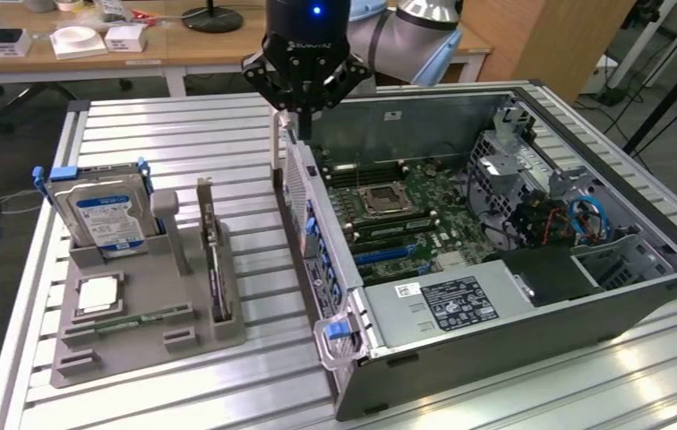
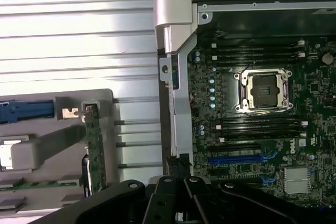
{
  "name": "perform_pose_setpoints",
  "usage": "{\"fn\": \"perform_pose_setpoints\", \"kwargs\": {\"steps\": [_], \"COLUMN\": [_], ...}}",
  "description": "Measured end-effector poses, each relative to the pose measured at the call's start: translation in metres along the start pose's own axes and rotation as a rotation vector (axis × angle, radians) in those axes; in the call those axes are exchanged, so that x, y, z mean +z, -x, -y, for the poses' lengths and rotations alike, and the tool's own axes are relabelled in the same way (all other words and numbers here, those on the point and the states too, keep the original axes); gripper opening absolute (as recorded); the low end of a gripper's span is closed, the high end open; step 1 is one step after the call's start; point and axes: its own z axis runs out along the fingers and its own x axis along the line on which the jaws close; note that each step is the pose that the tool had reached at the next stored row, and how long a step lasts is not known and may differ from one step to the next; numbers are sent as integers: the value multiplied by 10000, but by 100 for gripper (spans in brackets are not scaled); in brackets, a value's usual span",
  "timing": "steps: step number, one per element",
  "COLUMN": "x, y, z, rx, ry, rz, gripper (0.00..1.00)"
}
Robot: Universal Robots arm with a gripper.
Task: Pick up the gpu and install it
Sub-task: 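Reach for the gpu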
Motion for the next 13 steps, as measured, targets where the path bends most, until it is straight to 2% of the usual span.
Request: {"fn": "perform_pose_setpoints", "kwargs": {"steps": [13], "x": [7], "y": [-186], "z": [17], "rx": [0], "ry": [-1], "rz": [0], "gripper": [11]}}
